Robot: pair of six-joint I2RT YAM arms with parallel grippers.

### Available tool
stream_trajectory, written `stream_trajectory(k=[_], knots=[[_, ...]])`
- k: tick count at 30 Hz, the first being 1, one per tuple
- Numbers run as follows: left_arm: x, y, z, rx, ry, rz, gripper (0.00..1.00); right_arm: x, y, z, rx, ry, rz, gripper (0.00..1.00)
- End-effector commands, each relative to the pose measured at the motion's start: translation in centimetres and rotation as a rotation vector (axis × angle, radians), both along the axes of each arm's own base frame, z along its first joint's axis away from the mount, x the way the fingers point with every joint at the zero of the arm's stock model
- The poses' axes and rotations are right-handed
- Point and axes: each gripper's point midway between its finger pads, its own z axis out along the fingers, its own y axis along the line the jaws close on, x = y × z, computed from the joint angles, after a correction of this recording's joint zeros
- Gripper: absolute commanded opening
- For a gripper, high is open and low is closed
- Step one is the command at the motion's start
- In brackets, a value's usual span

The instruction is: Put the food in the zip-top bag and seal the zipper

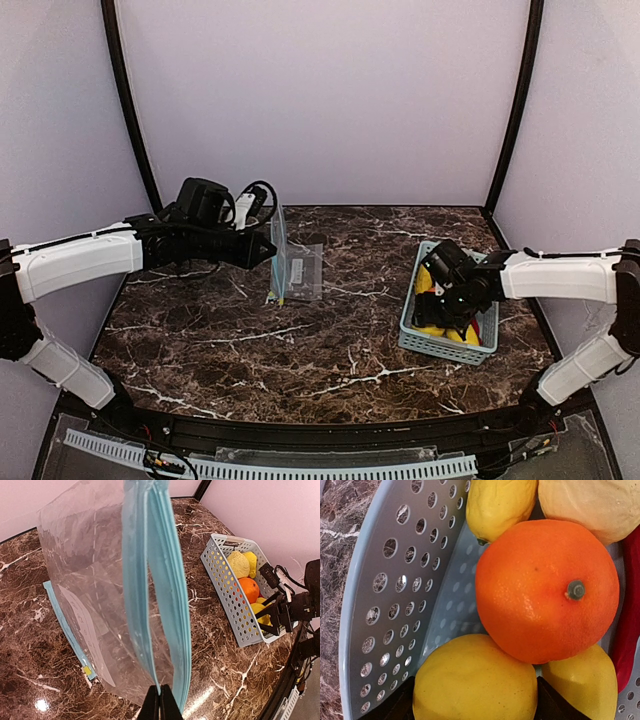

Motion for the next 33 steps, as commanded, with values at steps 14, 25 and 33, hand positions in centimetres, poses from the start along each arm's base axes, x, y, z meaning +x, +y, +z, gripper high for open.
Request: stream_trajectory(k=[14, 25, 33], knots=[[-3.6, -5.1, -0.4, -0.156, 0.155, -0.264, 0.01, 0.2, -0.9, 4.9, 0.075, -0.155, -0.008, 0.58], [-6.5, -7.5, 1.6, -0.304, 0.183, -0.397, 0.01, -0.4, -0.8, 3.2, 0.064, -0.094, -0.012, 0.87], [-5.2, -6.7, -1.4, -0.228, 0.229, -0.285, 0.01, 0.2, 1.0, 11.4, 0.088, -0.268, 0.017, 0.87]])
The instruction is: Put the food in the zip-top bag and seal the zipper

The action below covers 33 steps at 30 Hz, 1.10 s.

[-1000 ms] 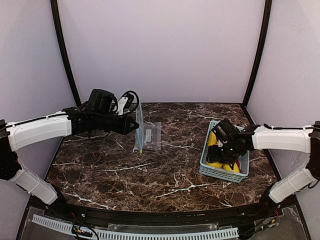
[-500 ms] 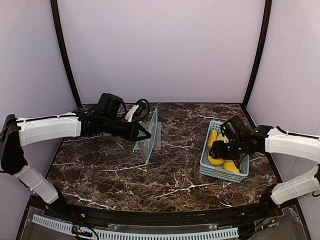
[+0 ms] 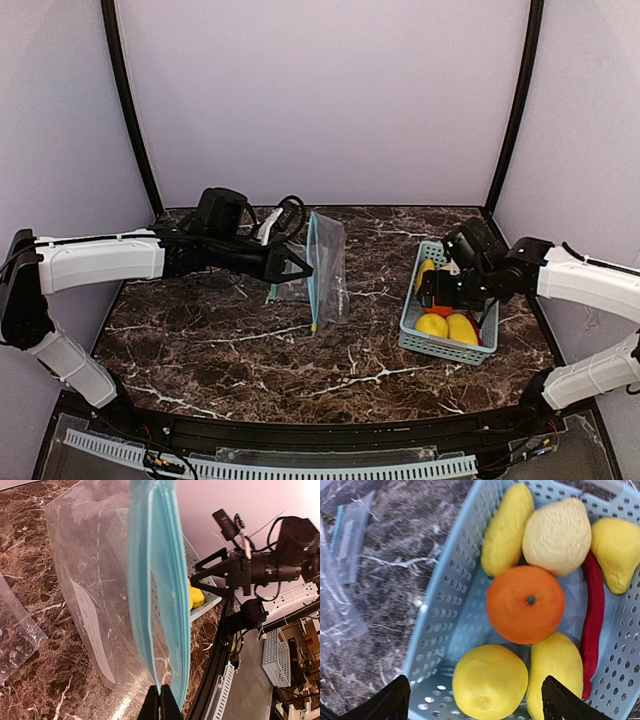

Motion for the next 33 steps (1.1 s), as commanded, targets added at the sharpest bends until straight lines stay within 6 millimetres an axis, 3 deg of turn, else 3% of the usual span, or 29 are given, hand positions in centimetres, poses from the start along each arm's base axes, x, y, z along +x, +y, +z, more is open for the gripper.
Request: stream_trajectory(k=[1, 10, 17, 23, 33], knots=[[0.3, 0.5, -1.7, 0.043, 0.035, 0.045, 0.01, 0.3, 2.5, 5.7, 0.057, -0.132, 0.039, 0.86], [0.1, 0.4, -2.4, 0.071, 0.030, 0.046, 0.01, -0.8, 14.3, 10.1, 0.245, -0.204, 0.277, 0.65], [0.1, 0.5, -2.6, 0.081, 0.024, 0.051, 0.01, -0.8, 20.6, 12.7, 0.268, -0.309, 0.372, 0.61], [0.0, 0.5, -2.6, 0.083, 0.026, 0.048, 0.01, 0.2, 23.2, 13.0, 0.258, -0.356, 0.393, 0.53], [0.0, 0.5, -2.6, 0.084, 0.022, 0.048, 0.01, 2.4, 24.9, 11.5, 0.176, -0.385, 0.365, 0.40]])
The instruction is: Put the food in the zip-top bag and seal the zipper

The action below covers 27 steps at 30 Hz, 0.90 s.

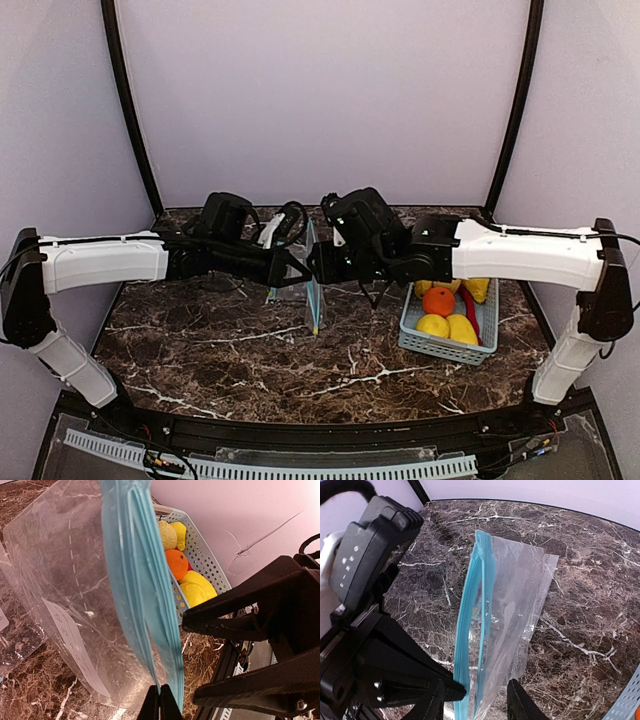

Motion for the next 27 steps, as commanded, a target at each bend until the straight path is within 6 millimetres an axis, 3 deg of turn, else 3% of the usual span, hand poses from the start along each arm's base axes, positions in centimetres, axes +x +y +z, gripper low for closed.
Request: stream_trajectory(k=[1, 12, 17, 19, 27], knots=[[-0.4, 0.2, -0.8, 0.026, 0.006, -0.007, 0.01, 1.3, 0.8, 0.2, -0.011, -0.046, -0.044, 0.39], [-0.3, 0.6, -0.6, 0.034, -0.014, 0.008, 0.01, 2.7, 0.2, -2.5, -0.086, -0.059, -0.121, 0.24], [0.0, 0.9, -0.8, 0.062, -0.024, 0.027, 0.01, 3.3, -0.4, -3.2, -0.096, -0.044, -0.133, 0.06], [0.5, 1.7, -1.0, 0.103, -0.041, 0.064, 0.01, 3.5, -1.0, -3.3, -0.100, -0.046, -0.145, 0.00], [3.4, 6.2, -1.3, 0.291, -0.150, 0.296, 0.01, 3.9, -3.5, -2.9, -0.152, -0.070, -0.220, 0.00]])
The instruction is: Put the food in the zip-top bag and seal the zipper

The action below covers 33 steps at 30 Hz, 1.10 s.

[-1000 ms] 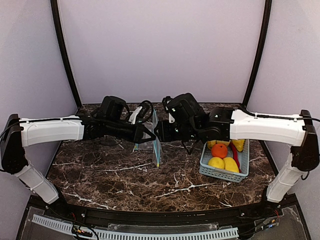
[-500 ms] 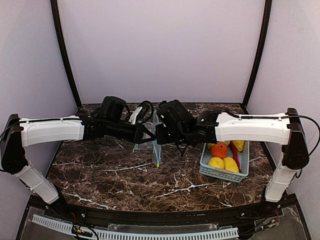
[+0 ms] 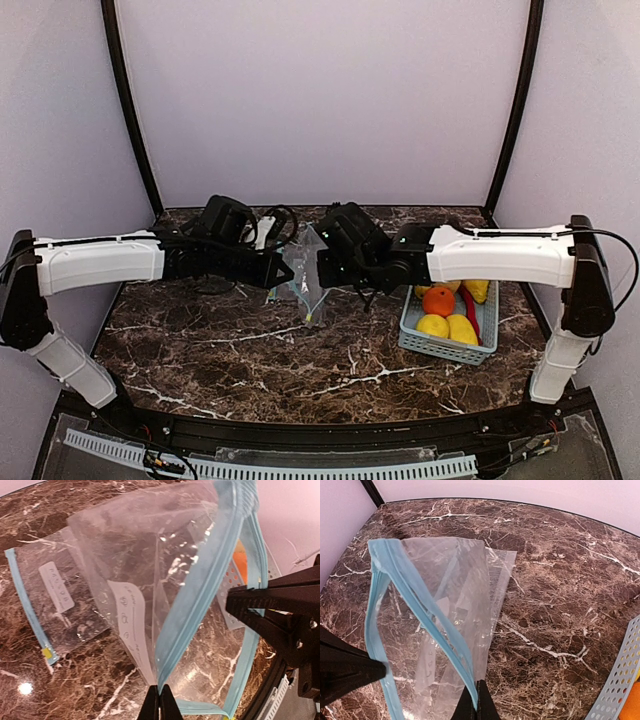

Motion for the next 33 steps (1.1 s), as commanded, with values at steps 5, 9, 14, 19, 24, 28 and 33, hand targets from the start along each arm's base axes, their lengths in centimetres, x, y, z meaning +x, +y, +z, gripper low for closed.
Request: stream_trajectory(k=[5, 9, 14, 19, 24, 28, 33], knots=[[1.4, 3.6, 1.7, 0.095, -0.118, 0.154, 0.01, 0.0, -0.9, 1.1, 0.023, -0.010, -0.037, 0.00], [0.2, 1.5, 3.0, -0.035, -0.115, 0.057, 0.11, -0.7, 1.0, 1.5, 0.064, -0.008, 0.006, 0.00], [-1.6, -0.8, 4.0, -0.149, -0.074, -0.075, 0.29, -1.1, 2.6, 1.8, 0.088, -0.010, 0.035, 0.00], [-1.9, -1.3, 4.4, -0.178, -0.067, -0.105, 0.65, -1.3, 3.4, 2.1, 0.096, -0.013, 0.050, 0.00], [-1.4, -1.0, 3.8, -0.140, -0.068, -0.084, 0.86, -1.5, 3.9, 2.2, 0.098, -0.019, 0.056, 0.00], [-0.9, -0.7, 2.8, -0.096, -0.057, -0.055, 0.92, -1.6, 4.1, 2.4, 0.106, -0.022, 0.061, 0.00], [0.4, 0.4, 1.1, 0.001, -0.053, 0.019, 0.94, -1.8, 4.3, 2.7, 0.112, -0.036, 0.057, 0.00]])
